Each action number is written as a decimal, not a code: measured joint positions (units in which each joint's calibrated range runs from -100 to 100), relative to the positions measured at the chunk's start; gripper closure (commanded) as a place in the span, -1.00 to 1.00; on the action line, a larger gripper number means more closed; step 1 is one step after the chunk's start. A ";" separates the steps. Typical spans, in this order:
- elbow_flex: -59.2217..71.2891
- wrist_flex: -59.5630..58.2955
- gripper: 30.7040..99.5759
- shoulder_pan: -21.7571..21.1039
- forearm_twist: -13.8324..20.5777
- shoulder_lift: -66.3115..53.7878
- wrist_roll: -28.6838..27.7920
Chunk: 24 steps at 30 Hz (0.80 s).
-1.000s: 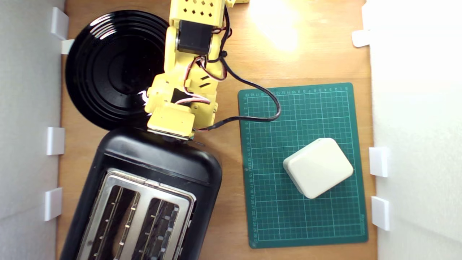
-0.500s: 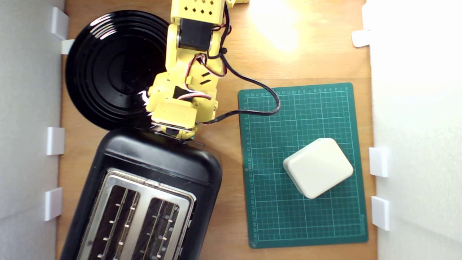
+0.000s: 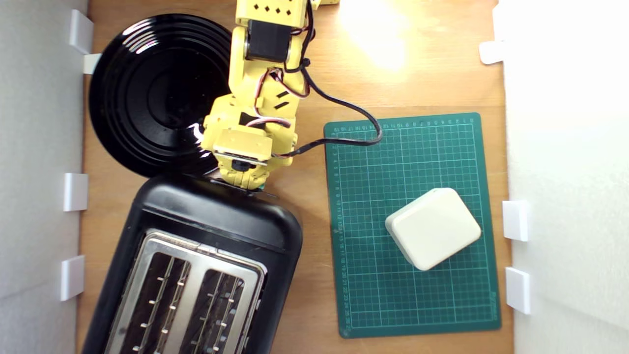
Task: Start toaster
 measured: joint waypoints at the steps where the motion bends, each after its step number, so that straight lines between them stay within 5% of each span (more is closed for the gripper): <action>1: 1.20 -1.02 0.98 0.00 0.00 -0.50 0.05; 24: 14.64 -12.60 0.98 -0.09 -0.19 -3.50 0.11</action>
